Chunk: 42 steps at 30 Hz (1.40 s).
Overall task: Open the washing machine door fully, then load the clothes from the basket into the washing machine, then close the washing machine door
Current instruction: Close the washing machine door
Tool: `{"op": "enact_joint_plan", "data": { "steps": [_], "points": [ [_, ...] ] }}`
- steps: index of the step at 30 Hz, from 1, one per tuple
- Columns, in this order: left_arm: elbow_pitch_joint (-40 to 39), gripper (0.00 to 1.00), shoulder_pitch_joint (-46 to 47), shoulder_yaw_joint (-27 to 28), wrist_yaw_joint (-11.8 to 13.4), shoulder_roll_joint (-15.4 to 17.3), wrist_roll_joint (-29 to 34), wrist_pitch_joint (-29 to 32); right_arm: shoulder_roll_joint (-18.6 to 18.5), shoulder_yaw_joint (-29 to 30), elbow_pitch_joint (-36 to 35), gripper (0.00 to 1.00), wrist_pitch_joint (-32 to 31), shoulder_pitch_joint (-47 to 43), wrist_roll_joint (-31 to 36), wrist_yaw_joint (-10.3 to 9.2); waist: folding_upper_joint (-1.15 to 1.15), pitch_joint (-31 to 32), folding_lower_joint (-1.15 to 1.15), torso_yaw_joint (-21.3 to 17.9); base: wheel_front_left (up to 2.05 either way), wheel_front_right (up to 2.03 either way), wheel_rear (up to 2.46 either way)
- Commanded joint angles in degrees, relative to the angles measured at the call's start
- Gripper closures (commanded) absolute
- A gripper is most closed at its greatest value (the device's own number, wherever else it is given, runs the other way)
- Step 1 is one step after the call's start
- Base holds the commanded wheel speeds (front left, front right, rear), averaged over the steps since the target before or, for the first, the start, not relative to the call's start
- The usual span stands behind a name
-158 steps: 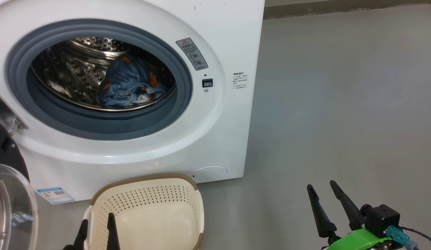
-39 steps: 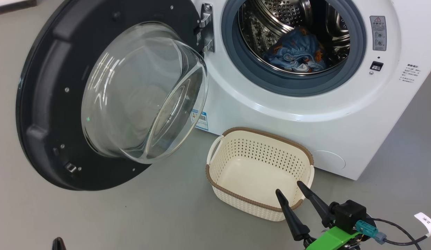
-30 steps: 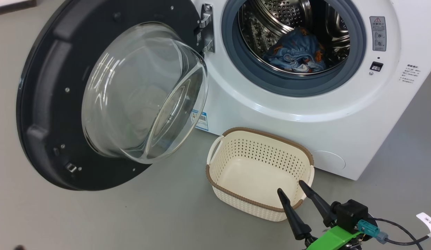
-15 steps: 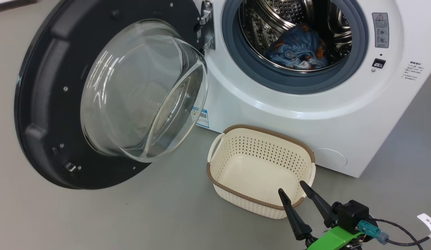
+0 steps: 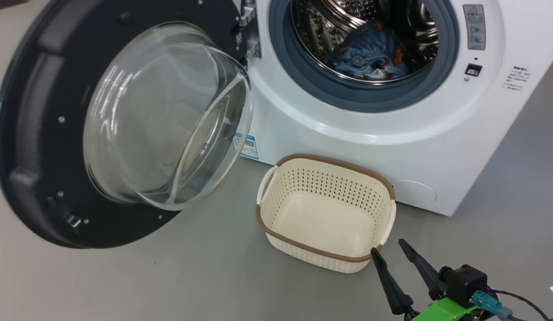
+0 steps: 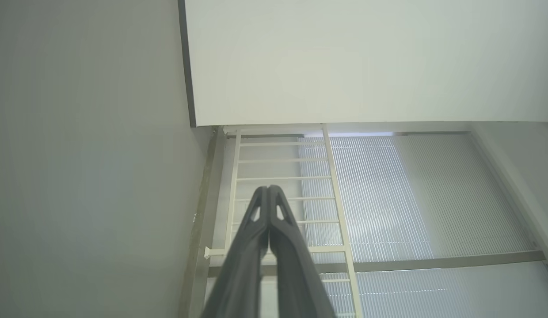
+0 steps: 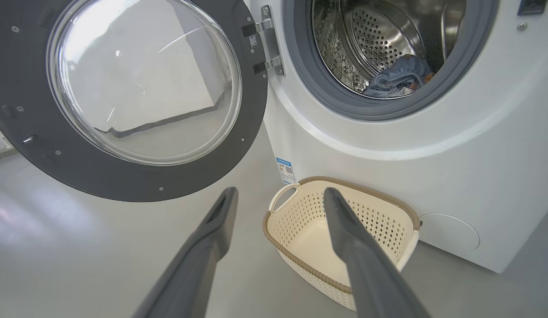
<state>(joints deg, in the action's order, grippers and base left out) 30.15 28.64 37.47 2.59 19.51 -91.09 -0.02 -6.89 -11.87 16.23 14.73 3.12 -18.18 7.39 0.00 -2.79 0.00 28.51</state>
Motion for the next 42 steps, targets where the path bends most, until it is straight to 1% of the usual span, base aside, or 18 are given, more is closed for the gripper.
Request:
{"op": "enact_joint_plan", "data": {
  "steps": [1,4,9,20,26,30,35,42],
  "points": [
    [-0.09,1.00,2.42,0.99,-1.18,3.75,-0.77,1.40,-0.66,-1.11,-1.54,0.00,0.27,0.54,0.40,0.10,0.00,-1.40,0.00,-1.42,0.00,0.00,0.00],
    [1.58,1.00,3.13,0.97,-2.47,4.19,-1.43,2.69,-1.54,-1.44,-1.64,0.00,0.27,0.96,0.39,0.10,0.00,-2.34,0.00,-2.44,0.00,0.00,0.00],
    [3.59,1.00,2.67,-0.93,-4.21,4.61,-1.23,6.35,-2.99,-1.76,-1.81,0.00,0.27,1.49,0.34,0.10,0.00,-3.54,0.00,-3.88,0.00,0.00,0.00],
    [7.49,1.00,3.49,-1.21,-7.07,4.87,-3.23,11.07,-5.16,-2.24,-1.98,0.00,0.27,1.94,-0.08,0.10,0.00,-5.21,0.00,-5.50,0.00,0.00,0.00],
    [10.73,1.00,4.76,-3.31,-8.80,4.99,-3.72,16.22,-5.69,-2.83,-1.70,0.00,0.27,2.26,-0.33,0.10,0.00,-4.89,0.00,-6.10,0.00,0.00,0.00],
    [12.61,1.00,5.15,-4.90,-9.60,5.12,-3.70,20.14,-5.72,-3.16,-1.44,0.00,0.27,2.41,-0.37,0.10,0.00,-4.36,0.00,-6.63,0.00,0.00,0.00],
    [13.00,1.00,5.42,-5.10,-9.95,4.87,-4.61,23.22,-5.41,-3.39,-1.25,0.00,0.27,2.27,-0.35,0.10,0.00,-3.78,0.00,-6.86,0.00,0.00,0.00],
    [8.38,1.00,3.58,-6.64,-10.05,2.34,-7.14,32.61,-5.01,-3.33,-1.08,0.00,0.27,2.00,-0.31,0.10,0.00,-3.21,0.00,-6.68,0.00,0.00,0.00]
  ]
}}
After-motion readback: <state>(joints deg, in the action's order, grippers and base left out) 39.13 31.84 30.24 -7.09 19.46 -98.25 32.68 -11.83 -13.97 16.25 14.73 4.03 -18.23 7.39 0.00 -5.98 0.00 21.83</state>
